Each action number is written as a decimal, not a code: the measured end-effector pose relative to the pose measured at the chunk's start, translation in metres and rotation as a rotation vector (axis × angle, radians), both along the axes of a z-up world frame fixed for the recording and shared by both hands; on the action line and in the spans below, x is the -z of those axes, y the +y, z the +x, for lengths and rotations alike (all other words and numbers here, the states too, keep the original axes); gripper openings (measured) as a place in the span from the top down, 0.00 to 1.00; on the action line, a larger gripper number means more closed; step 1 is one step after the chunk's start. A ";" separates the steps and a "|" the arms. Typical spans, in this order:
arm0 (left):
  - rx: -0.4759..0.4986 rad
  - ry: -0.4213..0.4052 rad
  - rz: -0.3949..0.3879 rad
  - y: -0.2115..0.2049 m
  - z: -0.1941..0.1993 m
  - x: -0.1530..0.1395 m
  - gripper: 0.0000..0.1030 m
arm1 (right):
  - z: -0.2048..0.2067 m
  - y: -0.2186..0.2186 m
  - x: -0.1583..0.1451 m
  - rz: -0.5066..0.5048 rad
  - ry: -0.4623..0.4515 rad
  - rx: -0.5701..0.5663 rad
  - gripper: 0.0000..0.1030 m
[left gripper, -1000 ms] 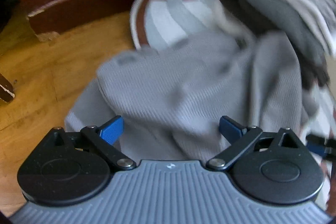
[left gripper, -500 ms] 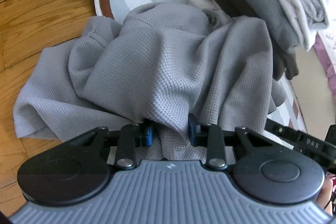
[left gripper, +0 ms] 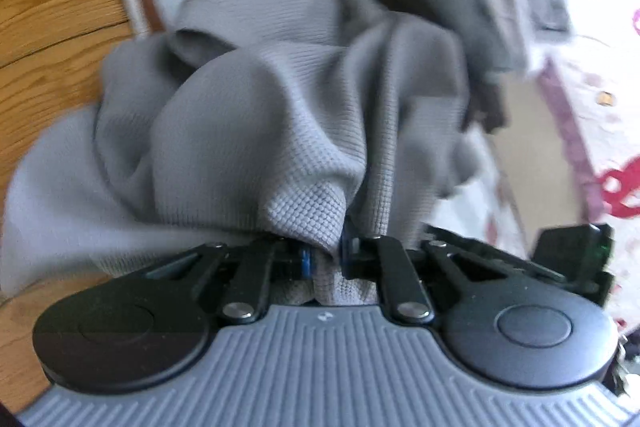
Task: Fold clothes
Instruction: 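Grasp the grey waffle-knit shirt with both grippers and lift it, then carry the grey shirt toward the open rug and release it with both grippers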
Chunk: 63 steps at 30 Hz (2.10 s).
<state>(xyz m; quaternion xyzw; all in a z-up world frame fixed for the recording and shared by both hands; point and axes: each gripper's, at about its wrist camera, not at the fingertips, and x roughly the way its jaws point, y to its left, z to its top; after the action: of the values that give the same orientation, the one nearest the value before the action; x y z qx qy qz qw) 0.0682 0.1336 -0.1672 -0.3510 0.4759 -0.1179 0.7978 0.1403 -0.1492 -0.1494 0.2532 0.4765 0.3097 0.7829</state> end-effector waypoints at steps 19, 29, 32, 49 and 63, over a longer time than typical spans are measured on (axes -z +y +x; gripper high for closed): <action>0.459 -0.174 -0.153 -0.113 0.034 -0.081 0.90 | -0.043 -0.100 -0.100 0.233 -0.214 0.032 0.83; 0.695 -0.270 -0.101 -0.215 0.064 -0.125 0.90 | -0.077 -0.169 -0.155 0.152 -0.267 0.098 0.87; 0.736 -0.306 -0.119 -0.243 0.077 -0.149 0.90 | -0.074 -0.186 -0.182 0.099 -0.278 0.141 0.89; 1.037 -0.655 0.119 -0.403 0.080 -0.305 0.84 | -0.141 -0.292 -0.324 -0.054 -0.585 0.529 0.93; 0.902 -0.450 0.383 -0.411 0.096 -0.093 0.46 | -0.207 -0.360 -0.160 -0.647 -0.246 0.897 0.47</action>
<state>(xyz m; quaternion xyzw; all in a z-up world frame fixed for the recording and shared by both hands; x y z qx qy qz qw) 0.1642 -0.2771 -0.0746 0.0739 0.4097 -0.4325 0.7998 -0.0663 -0.5087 0.0102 0.1401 0.2979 -0.1880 0.9253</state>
